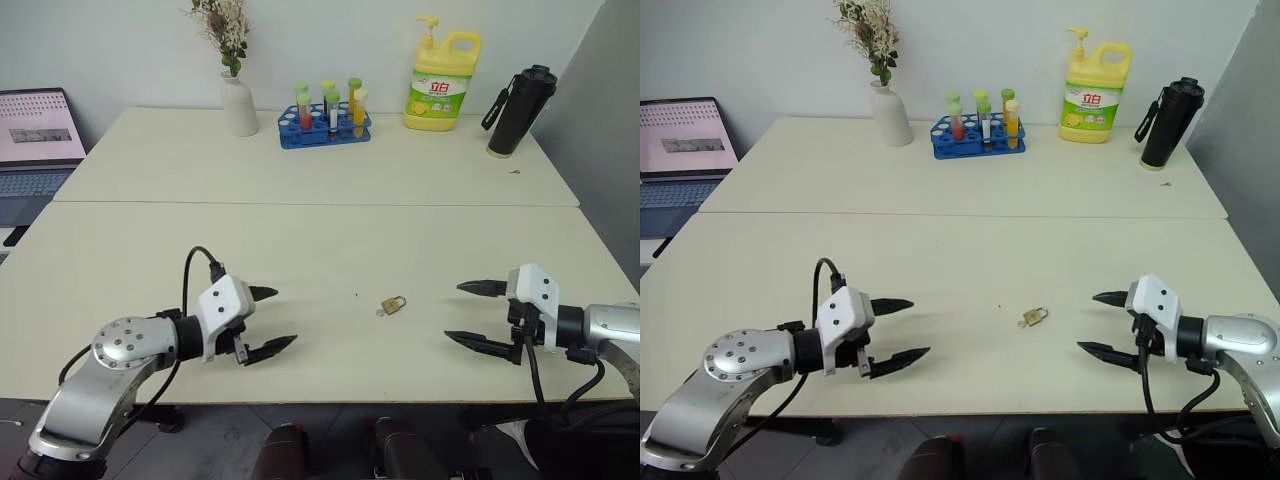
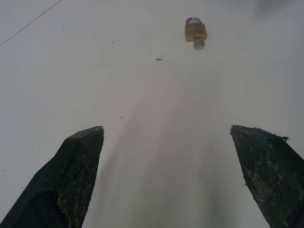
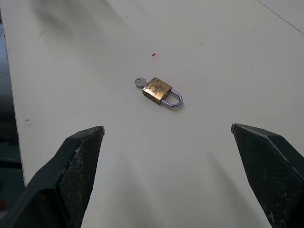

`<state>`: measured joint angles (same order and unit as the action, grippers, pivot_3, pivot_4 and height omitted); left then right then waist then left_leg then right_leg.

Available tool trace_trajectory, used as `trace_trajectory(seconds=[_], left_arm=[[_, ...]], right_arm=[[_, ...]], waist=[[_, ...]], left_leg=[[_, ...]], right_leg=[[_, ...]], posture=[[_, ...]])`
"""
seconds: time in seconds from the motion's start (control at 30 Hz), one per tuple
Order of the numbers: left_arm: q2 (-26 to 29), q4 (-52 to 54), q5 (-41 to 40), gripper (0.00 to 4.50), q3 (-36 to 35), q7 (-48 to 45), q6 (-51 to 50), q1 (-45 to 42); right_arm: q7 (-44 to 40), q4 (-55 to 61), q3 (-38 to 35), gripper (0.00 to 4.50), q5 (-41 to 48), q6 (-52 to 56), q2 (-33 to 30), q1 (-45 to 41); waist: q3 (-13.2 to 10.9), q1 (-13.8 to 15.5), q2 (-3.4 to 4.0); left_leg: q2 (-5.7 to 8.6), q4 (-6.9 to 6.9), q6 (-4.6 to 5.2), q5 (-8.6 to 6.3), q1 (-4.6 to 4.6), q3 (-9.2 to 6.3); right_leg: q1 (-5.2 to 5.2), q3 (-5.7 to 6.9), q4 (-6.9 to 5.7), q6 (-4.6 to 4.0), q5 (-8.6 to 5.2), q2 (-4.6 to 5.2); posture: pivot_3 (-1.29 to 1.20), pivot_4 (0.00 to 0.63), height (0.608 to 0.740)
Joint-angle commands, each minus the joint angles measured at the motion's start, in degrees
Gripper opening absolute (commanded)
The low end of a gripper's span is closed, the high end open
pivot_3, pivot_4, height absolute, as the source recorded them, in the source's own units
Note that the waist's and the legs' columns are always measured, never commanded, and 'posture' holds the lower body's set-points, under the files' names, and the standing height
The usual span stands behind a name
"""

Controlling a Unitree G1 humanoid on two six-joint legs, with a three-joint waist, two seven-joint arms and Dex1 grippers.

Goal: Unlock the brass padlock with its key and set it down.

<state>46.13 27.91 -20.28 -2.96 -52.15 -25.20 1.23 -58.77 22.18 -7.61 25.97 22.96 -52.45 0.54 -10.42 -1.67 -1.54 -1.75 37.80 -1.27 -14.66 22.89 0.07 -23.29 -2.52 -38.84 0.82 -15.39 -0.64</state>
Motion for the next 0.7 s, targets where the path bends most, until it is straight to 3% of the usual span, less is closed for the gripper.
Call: trace_trajectory(seconds=[0.03,0.5,0.7], left_arm=[[0.1,2.3,-1.9,4.46,-0.5,-0.9,0.3,-0.8],[0.2,3.6,-1.6,4.46,0.2,0.1,-0.8,-1.9],[-1.5,5.2,-2.5,4.46,2.4,-0.3,0.1,-5.2]], right_arm=[[-0.3,1.7,-0.5,4.50,0.3,0.0,-0.2,-0.2],[0.9,0.8,1.8,4.50,-1.9,0.3,0.1,-2.3],[-1.9,-4.1,9.6,4.50,-6.7,-1.3,0.7,-11.4]], waist=[[0.0,0.0,0.00],[0.0,0.0,0.00],[0.0,-0.1,-0.01]], left_leg=[[0.00,0.00,0.00,0.00,0.00,0.00],[0.00,0.01,0.00,0.00,-0.01,0.01],[0.02,0.10,0.00,0.01,-0.02,0.03]], right_leg=[[0.00,0.00,0.00,0.00,0.00,0.00],[0.00,-0.01,-0.02,0.00,0.00,-0.01],[0.00,-0.01,-0.06,0.04,0.03,-0.06]], posture=[[0.00,0.150,0.740],[0.00,0.150,0.740],[0.00,0.150,0.740]])
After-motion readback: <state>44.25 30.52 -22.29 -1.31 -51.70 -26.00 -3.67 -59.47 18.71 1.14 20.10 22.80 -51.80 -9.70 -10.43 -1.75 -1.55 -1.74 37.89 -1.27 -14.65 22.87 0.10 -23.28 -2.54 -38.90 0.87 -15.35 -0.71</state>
